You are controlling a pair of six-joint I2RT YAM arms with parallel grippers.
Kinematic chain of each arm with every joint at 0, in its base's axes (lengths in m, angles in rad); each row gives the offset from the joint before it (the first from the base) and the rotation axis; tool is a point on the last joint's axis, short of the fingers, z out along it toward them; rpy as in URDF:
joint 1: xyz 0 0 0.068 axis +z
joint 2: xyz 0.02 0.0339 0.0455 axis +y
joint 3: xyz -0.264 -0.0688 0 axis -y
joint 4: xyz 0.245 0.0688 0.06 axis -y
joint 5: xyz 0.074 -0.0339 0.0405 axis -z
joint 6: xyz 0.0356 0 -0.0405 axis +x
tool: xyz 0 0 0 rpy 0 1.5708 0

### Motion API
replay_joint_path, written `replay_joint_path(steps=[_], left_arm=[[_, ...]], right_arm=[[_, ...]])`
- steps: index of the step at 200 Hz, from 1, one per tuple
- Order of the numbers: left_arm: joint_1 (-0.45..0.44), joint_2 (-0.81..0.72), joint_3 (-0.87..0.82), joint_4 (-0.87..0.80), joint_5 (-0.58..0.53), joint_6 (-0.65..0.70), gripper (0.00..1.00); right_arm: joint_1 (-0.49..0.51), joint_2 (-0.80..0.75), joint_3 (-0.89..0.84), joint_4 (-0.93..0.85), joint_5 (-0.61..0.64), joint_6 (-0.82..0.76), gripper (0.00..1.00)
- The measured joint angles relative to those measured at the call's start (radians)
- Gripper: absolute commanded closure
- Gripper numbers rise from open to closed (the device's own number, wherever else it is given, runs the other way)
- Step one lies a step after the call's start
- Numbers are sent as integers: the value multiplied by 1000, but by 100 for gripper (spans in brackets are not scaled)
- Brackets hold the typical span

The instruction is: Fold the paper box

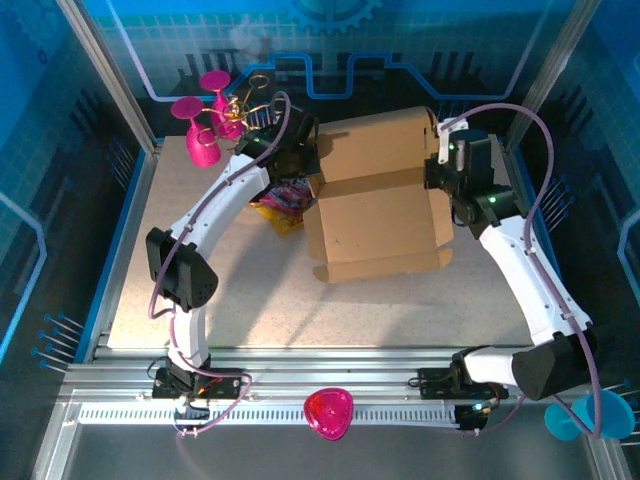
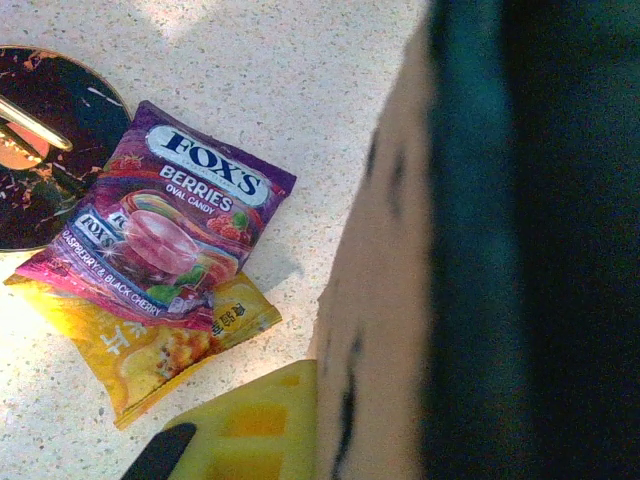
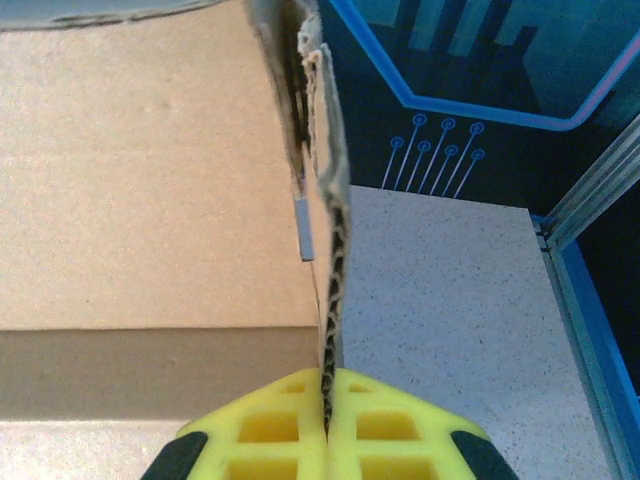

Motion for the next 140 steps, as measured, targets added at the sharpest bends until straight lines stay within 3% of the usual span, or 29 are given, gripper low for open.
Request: replay_joint_path(steps=[43, 71, 99, 140], left_arm=[[-8, 20, 17, -16, -14, 0, 100], [-8, 20, 16, -24, -27, 15, 100], [-6, 10, -17, -6, -23, 35, 100], [29, -21, -68, 14, 69, 95, 100]], right_arm=[[100, 63, 9, -7, 119, 4, 100], [111, 111, 40, -17, 139, 13, 100], [52, 105, 72, -50, 12, 31, 79], [-138, 41, 92, -54, -438, 82, 37]])
